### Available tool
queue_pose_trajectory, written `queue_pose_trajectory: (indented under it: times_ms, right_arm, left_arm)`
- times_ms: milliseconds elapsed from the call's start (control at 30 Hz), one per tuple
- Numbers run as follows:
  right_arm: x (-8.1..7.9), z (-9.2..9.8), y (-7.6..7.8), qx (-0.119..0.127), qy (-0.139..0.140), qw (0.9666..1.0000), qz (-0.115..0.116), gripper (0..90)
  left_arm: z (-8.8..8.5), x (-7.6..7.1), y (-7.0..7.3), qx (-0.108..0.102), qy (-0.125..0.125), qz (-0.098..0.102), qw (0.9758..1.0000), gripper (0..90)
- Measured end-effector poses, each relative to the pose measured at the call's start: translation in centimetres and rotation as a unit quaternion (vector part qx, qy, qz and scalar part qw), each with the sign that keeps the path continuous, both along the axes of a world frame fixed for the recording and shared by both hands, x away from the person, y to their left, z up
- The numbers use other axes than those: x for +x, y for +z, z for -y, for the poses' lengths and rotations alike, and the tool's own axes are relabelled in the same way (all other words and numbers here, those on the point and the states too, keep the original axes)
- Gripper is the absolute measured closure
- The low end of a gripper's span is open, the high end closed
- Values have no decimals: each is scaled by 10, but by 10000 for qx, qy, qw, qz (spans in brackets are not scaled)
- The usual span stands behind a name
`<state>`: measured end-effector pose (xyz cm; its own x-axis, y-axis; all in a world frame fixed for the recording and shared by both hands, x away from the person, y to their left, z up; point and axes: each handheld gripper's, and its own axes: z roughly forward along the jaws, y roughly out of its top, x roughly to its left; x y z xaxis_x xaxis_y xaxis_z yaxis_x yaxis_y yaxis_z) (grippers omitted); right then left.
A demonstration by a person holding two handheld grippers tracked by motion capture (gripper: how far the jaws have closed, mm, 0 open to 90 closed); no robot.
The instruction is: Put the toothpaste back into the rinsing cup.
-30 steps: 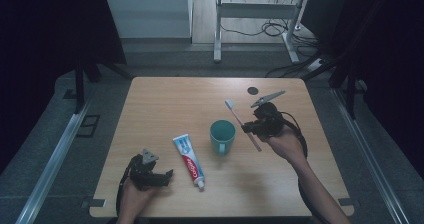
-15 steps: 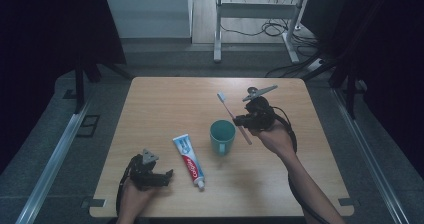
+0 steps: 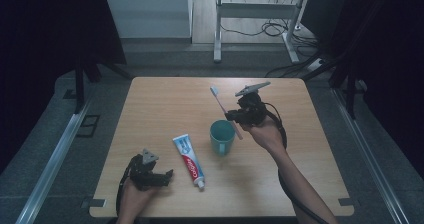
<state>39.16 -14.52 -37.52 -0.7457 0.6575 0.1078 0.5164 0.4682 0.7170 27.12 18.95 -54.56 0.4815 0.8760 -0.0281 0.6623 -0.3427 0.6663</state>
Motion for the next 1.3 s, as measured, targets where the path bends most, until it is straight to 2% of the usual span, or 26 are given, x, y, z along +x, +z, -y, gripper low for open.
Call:
queue_pose_trajectory:
  times_ms: [233,600,1300]
  right_arm:
    - [4,-9,1,86,8,9999,115,834]
    - [8,-19,-6,185,24,9994,278,834]
    - [10,-26,-32,246,28,9991,336,834]
  left_arm:
    - [0,0,0,0,-4,0,10000,20]
    - [0,0,0,8,-12,-2,10000,19]
    - [0,0,0,-9,-7,-7,10000,19]
